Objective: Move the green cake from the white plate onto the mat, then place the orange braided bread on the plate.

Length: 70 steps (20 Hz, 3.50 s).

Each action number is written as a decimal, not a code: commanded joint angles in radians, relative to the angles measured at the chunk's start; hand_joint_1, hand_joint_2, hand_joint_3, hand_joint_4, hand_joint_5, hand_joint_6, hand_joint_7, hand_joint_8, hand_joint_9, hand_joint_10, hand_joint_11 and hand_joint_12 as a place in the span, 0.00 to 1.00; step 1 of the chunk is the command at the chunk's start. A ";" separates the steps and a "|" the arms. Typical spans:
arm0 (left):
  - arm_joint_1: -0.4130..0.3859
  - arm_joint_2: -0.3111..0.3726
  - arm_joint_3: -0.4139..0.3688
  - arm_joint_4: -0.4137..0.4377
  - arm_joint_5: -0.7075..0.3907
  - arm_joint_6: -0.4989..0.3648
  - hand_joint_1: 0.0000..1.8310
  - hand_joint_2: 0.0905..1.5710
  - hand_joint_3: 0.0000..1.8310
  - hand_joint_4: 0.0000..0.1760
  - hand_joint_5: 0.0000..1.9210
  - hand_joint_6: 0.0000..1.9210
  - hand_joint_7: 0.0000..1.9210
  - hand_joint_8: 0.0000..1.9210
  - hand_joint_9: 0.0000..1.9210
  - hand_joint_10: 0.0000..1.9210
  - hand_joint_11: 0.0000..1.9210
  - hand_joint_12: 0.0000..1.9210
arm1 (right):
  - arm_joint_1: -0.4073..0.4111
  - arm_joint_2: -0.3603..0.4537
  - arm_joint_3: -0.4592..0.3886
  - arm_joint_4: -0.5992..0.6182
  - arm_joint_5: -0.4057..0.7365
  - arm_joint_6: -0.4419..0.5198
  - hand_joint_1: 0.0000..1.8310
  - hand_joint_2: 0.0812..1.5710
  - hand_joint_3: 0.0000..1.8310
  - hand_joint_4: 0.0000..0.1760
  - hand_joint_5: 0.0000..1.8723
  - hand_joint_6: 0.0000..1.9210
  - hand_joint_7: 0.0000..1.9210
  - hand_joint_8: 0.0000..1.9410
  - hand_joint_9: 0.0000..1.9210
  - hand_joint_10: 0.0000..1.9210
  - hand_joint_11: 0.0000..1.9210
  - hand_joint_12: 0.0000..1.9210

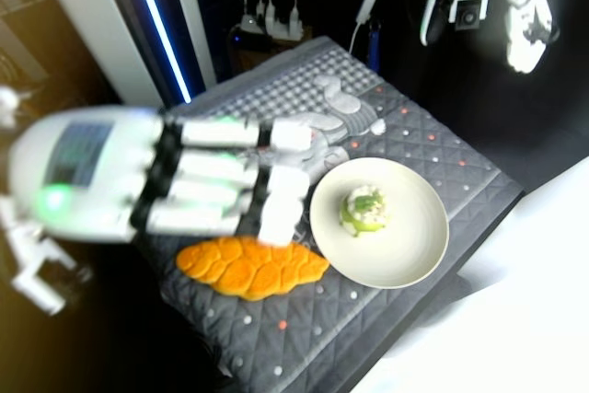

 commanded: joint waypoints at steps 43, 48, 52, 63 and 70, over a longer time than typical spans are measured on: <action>-0.154 -0.652 0.506 0.501 0.305 -0.413 0.37 0.41 0.00 0.62 0.21 0.00 0.29 0.00 0.29 0.00 0.07 0.48 | 0.009 -0.119 -0.030 -0.009 0.265 -0.002 0.09 0.37 0.68 0.76 0.00 0.00 0.06 0.00 0.06 0.00 0.00 0.00; -0.136 -0.694 0.547 0.556 0.368 -0.413 0.39 0.38 0.00 0.64 0.22 0.00 0.30 0.00 0.32 0.00 0.10 0.48 | 0.009 -0.123 -0.033 -0.021 0.280 -0.002 0.08 0.44 0.62 0.76 0.07 0.00 0.14 0.00 0.13 0.00 0.00 0.00; -0.124 -0.699 0.556 0.558 0.390 -0.413 0.37 0.38 0.00 0.73 0.21 0.00 0.30 0.00 0.31 0.00 0.05 0.56 | 0.009 -0.123 -0.035 -0.022 0.282 -0.002 0.09 0.46 0.59 0.81 0.07 0.00 0.15 0.00 0.14 0.00 0.02 0.01; -0.107 -0.735 0.572 0.559 0.389 -0.420 0.52 0.52 0.01 0.84 0.33 0.01 0.38 0.01 0.37 0.01 0.12 0.53 | 0.009 -0.124 -0.035 -0.021 0.282 -0.002 0.07 0.45 0.60 0.70 0.08 0.00 0.16 0.00 0.15 0.00 0.00 0.11; -0.105 -0.725 0.578 0.502 0.362 -0.420 0.64 0.73 0.00 0.26 0.43 0.65 0.46 0.57 0.49 0.01 0.14 0.74 | 0.009 -0.125 -0.034 -0.021 0.282 -0.002 0.07 0.39 0.66 1.00 0.04 0.00 0.15 0.00 0.13 0.00 0.00 0.04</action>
